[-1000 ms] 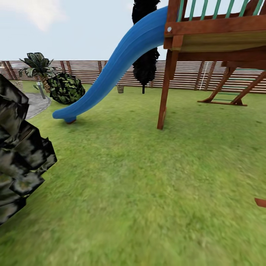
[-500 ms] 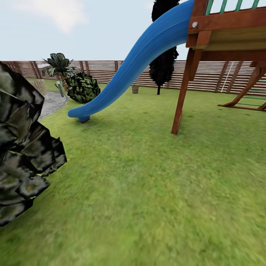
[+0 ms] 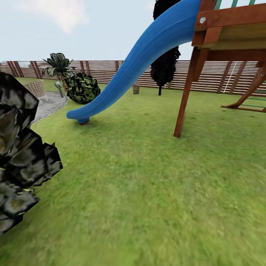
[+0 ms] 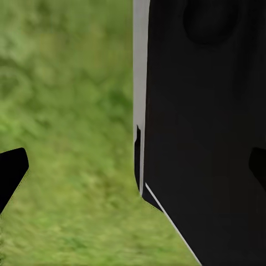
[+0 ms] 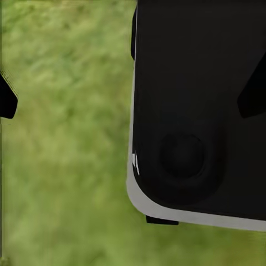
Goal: Take the three Easter eggs out of the wicker basket on the lawn in the garden, then place them on the lawn next to a single tree (choose any tree) so that all three eggs are next to the same tree and none are left in the basket.
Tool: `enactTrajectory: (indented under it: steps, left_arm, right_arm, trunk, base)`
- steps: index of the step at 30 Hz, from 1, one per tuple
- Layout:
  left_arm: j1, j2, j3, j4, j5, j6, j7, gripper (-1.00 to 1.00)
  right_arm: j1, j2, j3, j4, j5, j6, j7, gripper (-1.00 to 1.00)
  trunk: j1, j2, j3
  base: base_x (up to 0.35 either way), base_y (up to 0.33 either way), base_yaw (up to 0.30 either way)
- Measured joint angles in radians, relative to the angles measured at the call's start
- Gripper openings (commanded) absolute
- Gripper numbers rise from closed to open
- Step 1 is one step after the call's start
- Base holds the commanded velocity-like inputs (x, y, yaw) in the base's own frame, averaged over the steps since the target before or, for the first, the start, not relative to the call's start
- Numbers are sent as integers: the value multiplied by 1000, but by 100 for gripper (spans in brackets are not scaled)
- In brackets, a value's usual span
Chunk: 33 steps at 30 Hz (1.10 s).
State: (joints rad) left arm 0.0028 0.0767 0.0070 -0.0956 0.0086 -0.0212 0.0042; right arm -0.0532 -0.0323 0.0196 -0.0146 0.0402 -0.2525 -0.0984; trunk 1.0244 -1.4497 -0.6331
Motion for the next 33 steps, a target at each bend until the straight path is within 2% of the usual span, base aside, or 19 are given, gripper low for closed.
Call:
enactTrajectory:
  steps: [11,21,33]
  left_arm:
    - [0,0,0,0,1,0,0,100]
    - [0,0,0,0,1,0,0,100]
    - [0,0,0,0,1,0,0,100]
  right_arm:
    - [0,-12,4,3,2,0,5,100]
    - [0,-8,3,2,26,-2,3,100]
    - [0,-8,3,2,23,0,3,100]
  trunk:
    - [0,0,0]
    - [0,0,0]
    - [0,0,0]
  base:
    - [322,0,0]
    - [322,0,0]
    - [322,0,0]
